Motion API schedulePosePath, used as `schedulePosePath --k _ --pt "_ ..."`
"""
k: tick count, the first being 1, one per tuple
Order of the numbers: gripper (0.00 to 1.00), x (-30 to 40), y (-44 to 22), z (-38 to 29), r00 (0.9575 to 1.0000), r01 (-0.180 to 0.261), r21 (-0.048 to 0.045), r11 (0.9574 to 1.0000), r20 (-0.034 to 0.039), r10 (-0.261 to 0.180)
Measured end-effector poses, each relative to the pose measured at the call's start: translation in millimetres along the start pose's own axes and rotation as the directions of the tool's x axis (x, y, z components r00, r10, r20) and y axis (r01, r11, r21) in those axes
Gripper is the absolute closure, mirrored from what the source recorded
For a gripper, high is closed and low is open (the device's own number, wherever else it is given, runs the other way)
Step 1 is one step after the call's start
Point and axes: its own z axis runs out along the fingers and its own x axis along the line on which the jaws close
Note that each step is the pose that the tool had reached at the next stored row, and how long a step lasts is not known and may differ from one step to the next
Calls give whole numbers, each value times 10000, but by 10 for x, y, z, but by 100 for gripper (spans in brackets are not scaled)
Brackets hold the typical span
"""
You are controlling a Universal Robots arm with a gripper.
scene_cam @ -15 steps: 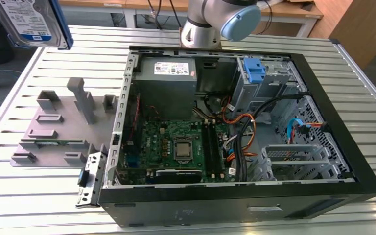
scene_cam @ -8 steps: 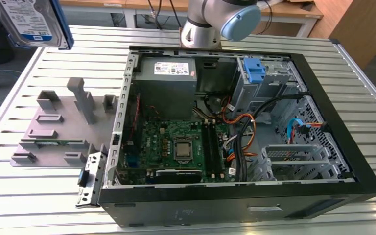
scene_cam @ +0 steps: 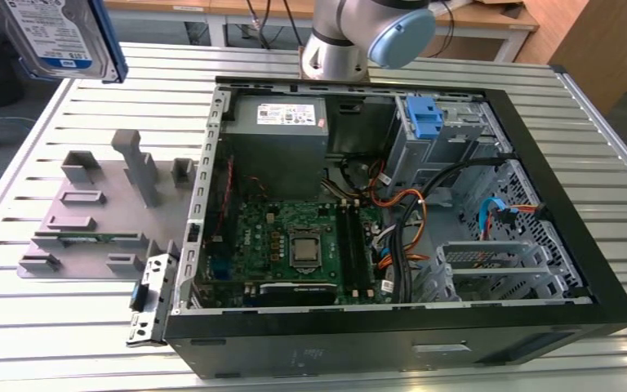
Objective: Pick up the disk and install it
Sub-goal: 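Pick up the disk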
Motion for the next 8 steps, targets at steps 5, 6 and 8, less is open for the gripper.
schedulePosePath --k 5,6,8 --pt "65 -2 -38 0 10000 0 0 10000 0 0" --pt "65 -2 -45 0 10000 0 -1 10000 0 0" --pt "65 -3 -60 0 10000 0 0 10000 0 0"
